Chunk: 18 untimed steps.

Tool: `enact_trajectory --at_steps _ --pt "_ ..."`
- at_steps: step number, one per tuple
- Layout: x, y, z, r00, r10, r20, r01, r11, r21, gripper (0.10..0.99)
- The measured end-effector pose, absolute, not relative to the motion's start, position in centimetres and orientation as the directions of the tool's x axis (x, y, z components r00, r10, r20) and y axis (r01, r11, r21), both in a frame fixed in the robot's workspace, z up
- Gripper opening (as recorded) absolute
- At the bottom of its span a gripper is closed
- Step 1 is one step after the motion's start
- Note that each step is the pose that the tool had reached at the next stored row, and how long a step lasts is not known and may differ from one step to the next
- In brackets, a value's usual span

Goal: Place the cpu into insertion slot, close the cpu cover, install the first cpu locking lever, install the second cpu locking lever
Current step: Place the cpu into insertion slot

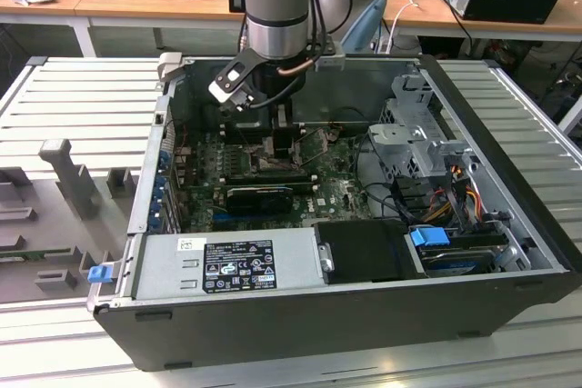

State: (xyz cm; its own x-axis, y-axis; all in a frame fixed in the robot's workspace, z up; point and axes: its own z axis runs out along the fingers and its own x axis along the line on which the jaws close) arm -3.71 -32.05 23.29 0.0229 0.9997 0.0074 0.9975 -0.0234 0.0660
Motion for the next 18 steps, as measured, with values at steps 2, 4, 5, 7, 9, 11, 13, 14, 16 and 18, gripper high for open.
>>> enact_trajectory --at_steps 2,4,5,7,9,11,13,14,16,18 --pt "-3.7 -31.8 23.0 0.023 1.000 0.007 0.998 -0.023 0.066 0.529" --pt "-3.7 -31.7 22.6 0.023 1.000 0.007 0.998 -0.023 0.066 0.529" --pt "-3.8 -31.7 22.4 0.023 1.000 0.007 0.998 -0.023 0.066 0.529" --pt "-4.0 -31.7 22.0 0.023 1.000 0.007 0.998 -0.023 0.066 0.529" --pt "-4.3 -31.7 21.7 0.023 1.000 0.007 0.998 -0.023 0.066 0.529" --pt "-4.5 -31.7 21.5 0.023 1.000 0.007 0.998 -0.023 0.066 0.529" --pt "-4.6 -31.7 21.1 0.023 1.000 0.007 0.998 -0.023 0.066 0.529" --pt "-4.6 -31.7 20.8 0.023 1.000 0.007 0.998 -0.023 0.066 0.529" --pt "-4.6 -31.7 20.5 0.023 1.000 0.007 0.998 -0.023 0.066 0.529" --pt "-4.6 -31.7 20.4 0.023 1.000 0.007 0.998 -0.023 0.066 0.529"
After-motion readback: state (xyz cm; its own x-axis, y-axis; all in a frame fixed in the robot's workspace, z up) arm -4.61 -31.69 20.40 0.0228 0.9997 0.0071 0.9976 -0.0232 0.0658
